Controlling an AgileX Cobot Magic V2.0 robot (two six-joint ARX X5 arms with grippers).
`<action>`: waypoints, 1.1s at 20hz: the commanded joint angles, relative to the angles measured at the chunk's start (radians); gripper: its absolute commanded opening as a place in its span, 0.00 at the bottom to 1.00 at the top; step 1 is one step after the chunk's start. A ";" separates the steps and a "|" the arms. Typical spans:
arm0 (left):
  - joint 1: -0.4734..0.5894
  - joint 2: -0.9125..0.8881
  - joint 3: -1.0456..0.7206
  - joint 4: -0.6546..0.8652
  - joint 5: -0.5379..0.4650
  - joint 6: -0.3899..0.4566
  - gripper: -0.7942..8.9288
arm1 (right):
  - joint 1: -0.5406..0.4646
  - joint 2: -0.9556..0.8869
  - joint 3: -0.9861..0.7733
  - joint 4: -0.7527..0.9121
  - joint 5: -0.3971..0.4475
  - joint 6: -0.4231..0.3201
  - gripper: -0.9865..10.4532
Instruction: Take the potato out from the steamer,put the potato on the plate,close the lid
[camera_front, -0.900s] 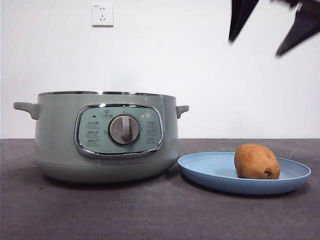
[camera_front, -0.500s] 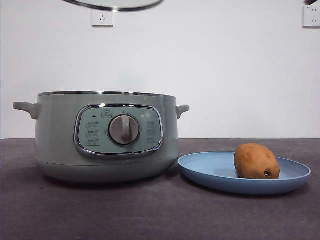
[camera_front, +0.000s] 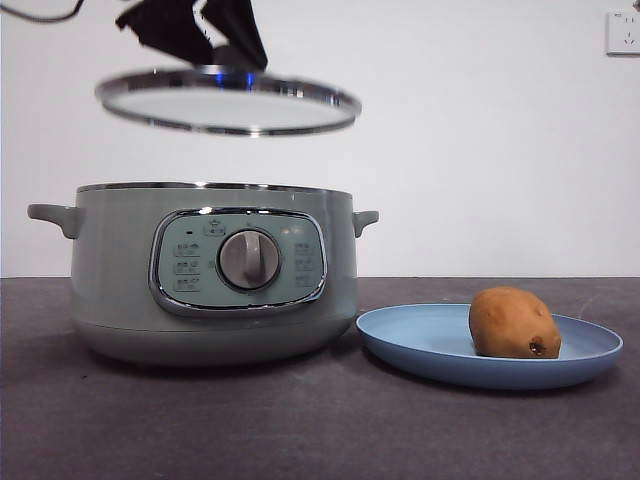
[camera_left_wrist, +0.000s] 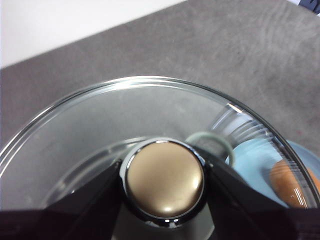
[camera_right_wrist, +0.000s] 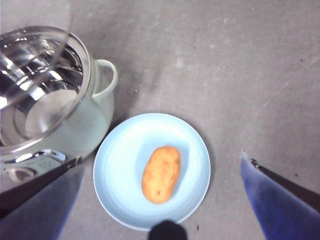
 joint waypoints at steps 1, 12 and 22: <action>-0.001 -0.011 -0.039 0.066 0.006 -0.014 0.07 | -0.004 0.001 -0.003 -0.006 0.003 0.005 0.60; -0.001 -0.011 -0.166 0.148 0.004 -0.031 0.07 | -0.006 0.001 -0.003 -0.013 0.003 0.005 0.60; 0.003 -0.011 -0.337 0.216 -0.027 -0.032 0.07 | -0.006 0.001 -0.003 -0.014 0.003 0.005 0.60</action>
